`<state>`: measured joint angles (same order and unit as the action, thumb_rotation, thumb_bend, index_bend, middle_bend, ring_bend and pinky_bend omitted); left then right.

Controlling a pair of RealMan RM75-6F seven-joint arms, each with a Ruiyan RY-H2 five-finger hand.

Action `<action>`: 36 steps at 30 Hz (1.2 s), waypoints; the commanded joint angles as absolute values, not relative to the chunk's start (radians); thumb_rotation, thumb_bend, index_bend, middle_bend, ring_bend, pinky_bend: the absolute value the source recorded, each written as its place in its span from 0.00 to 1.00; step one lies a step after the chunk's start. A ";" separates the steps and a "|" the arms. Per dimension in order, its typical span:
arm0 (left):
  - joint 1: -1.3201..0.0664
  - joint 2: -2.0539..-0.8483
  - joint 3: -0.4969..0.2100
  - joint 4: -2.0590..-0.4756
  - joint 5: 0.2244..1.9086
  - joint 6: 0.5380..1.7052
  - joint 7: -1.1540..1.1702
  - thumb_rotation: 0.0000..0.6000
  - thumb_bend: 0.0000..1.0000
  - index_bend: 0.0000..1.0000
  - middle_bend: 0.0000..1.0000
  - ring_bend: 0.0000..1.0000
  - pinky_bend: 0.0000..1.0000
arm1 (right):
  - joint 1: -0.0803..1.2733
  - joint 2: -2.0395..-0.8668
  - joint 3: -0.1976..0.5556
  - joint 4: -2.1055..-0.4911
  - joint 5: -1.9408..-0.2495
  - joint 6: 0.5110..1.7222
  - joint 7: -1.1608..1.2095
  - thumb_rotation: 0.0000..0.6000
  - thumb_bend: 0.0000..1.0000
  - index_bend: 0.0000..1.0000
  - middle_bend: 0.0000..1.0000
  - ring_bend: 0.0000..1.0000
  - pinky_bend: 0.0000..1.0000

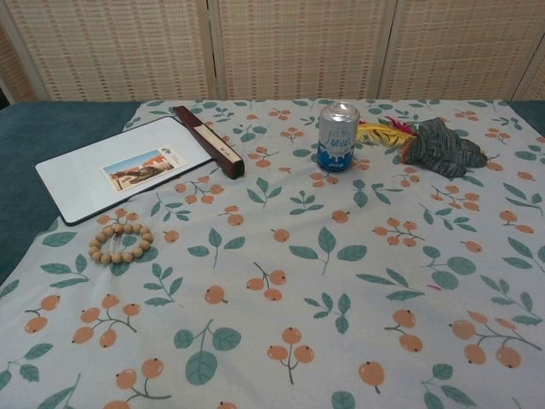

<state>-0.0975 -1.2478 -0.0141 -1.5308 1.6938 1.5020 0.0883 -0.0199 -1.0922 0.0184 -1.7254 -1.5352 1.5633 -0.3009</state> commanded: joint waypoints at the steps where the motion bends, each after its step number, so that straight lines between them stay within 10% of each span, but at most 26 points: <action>1: -0.104 -1.248 -0.009 -1.536 1.702 1.504 0.071 1.00 0.45 0.00 0.00 0.00 0.00 | -0.017 -1.094 0.017 -1.727 -1.537 1.556 -0.300 0.66 0.17 0.00 0.00 0.00 0.00; 15: -0.298 -1.459 -0.057 -1.505 1.642 1.188 0.378 1.00 0.45 0.22 0.28 0.07 0.00 | 0.007 -1.095 0.020 -1.715 -1.508 1.494 -0.270 0.66 0.17 0.00 0.00 0.00 0.00; 36: -0.365 -1.652 -0.070 -1.304 1.509 1.159 0.599 1.00 0.45 0.34 0.36 0.13 0.00 | 0.012 -1.068 0.010 -1.731 -1.507 1.474 -0.223 0.66 0.17 0.00 0.00 0.00 0.00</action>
